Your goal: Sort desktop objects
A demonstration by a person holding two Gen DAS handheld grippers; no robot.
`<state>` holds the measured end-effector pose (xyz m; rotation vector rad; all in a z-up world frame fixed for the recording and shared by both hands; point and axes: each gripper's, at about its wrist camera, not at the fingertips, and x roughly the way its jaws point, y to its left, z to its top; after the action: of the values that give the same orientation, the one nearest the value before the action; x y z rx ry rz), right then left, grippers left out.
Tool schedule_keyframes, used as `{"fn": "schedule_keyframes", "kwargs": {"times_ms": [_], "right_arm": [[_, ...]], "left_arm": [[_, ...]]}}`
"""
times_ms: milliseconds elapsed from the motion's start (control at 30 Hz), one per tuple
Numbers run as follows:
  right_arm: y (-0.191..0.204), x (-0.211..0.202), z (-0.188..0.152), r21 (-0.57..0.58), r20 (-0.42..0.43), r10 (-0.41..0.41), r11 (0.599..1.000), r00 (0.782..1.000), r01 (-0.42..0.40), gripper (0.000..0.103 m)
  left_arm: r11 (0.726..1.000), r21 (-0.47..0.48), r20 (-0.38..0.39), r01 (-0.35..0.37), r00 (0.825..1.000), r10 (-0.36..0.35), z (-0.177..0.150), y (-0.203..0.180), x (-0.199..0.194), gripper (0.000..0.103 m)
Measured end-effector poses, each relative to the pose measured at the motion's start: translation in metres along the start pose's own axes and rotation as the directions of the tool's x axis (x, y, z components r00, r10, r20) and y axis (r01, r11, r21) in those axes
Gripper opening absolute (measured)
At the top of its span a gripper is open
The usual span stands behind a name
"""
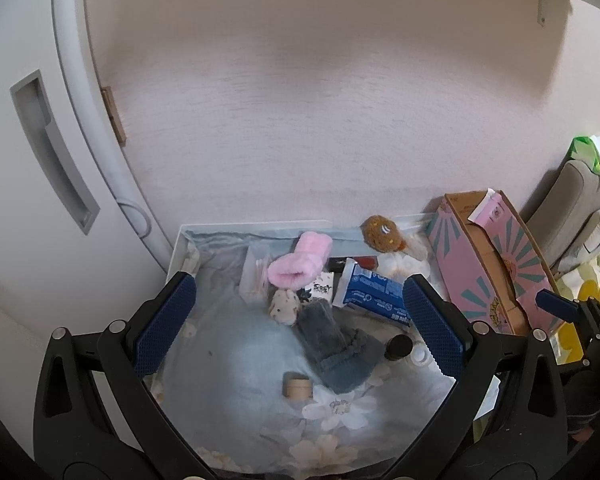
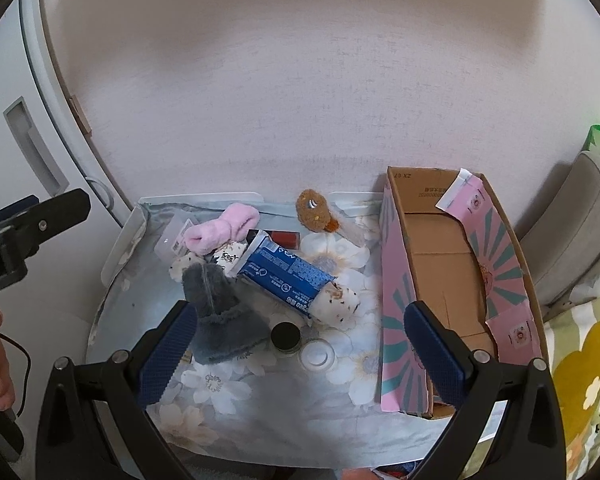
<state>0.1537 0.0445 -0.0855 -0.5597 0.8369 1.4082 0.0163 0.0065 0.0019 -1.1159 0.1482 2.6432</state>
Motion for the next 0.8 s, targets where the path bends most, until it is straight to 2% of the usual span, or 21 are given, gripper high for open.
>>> {"fn": "schedule_keyframes", "kwargs": {"times_ms": [400,567,800], "right_arm": [[0.0,-0.002,-0.001,0.013,0.004,-0.005,1.0,1.0,0.005,0.103],[0.0,-0.001,-0.001,0.018,0.0,-0.012,1.0,1.0,0.012,0.103],[-0.002,0.001,-0.001,0.026,-0.004,-0.021,0.999,1.0,0.021,0.103]], "left_arm": [[1.0,0.02,-0.003,0.02,1.0,-0.02,-0.003,-0.001,-0.002,0.103],[0.998,0.03,-0.022,0.063,0.998,-0.063,-0.005,0.004,0.003,0.103],[0.995,0.043,-0.03,0.085,0.996,-0.084,-0.001,0.012,0.008,0.103]]}}
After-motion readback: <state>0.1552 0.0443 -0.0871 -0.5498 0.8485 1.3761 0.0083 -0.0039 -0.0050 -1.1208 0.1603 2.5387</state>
